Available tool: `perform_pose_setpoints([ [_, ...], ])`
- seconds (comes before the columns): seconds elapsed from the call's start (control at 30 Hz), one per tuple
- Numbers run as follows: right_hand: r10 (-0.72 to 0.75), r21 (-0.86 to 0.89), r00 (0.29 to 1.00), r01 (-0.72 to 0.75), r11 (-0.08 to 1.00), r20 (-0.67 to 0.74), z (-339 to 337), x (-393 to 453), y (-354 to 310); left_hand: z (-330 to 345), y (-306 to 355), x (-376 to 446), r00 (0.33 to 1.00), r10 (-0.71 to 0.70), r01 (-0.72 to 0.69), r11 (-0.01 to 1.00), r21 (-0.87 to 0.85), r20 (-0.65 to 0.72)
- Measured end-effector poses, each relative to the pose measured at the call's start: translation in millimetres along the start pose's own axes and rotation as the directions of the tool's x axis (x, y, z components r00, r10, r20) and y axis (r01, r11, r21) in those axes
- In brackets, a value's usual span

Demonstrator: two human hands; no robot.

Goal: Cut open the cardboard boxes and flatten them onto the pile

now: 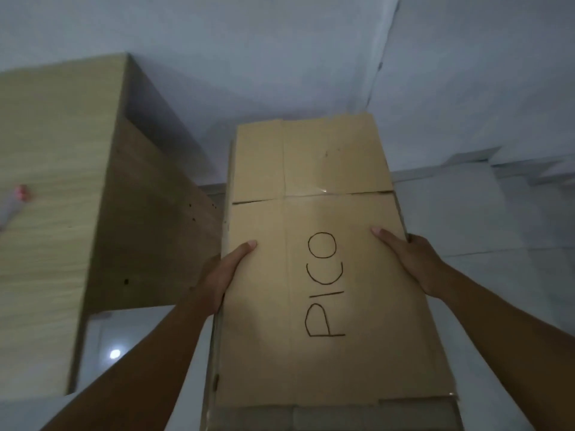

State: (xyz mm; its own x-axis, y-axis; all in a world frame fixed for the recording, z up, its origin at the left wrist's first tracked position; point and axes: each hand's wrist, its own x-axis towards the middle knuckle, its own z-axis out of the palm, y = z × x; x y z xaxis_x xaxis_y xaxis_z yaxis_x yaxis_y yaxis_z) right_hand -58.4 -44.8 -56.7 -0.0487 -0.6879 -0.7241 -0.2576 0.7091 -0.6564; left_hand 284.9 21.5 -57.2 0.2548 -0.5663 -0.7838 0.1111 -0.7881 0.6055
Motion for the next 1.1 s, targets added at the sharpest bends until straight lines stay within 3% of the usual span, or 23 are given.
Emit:
perform_pose_setpoints([
  [0.2,-0.060,-0.064,0.998,0.060,0.996,0.004,30.1,148.4,69.3,31.3,-75.3,138.3,0.998,-0.043,0.041,0.998,-0.043,-0.042],
  [0.53,-0.136,-0.094,0.990,0.132,0.987,-0.027,78.8,354.0,199.9,71.5,-187.4,354.0,0.991,0.039,-0.041,0.999,-0.012,-0.125],
  [0.87,-0.282,-0.130,0.954,0.269,0.954,-0.097,100.7,460.9,270.7,105.7,-245.4,462.8,0.974,0.093,-0.096,0.995,-0.003,-0.207],
  [0.97,-0.374,-0.271,0.924,0.341,0.900,-0.078,108.5,463.8,271.9,107.4,-249.3,475.6,0.947,0.199,-0.183,0.980,0.083,-0.254],
  [1.1,-0.431,-0.561,0.890,0.283,0.778,-0.148,110.3,455.6,264.5,120.0,-231.9,475.3,0.907,0.305,-0.195,0.916,0.351,-0.292],
])
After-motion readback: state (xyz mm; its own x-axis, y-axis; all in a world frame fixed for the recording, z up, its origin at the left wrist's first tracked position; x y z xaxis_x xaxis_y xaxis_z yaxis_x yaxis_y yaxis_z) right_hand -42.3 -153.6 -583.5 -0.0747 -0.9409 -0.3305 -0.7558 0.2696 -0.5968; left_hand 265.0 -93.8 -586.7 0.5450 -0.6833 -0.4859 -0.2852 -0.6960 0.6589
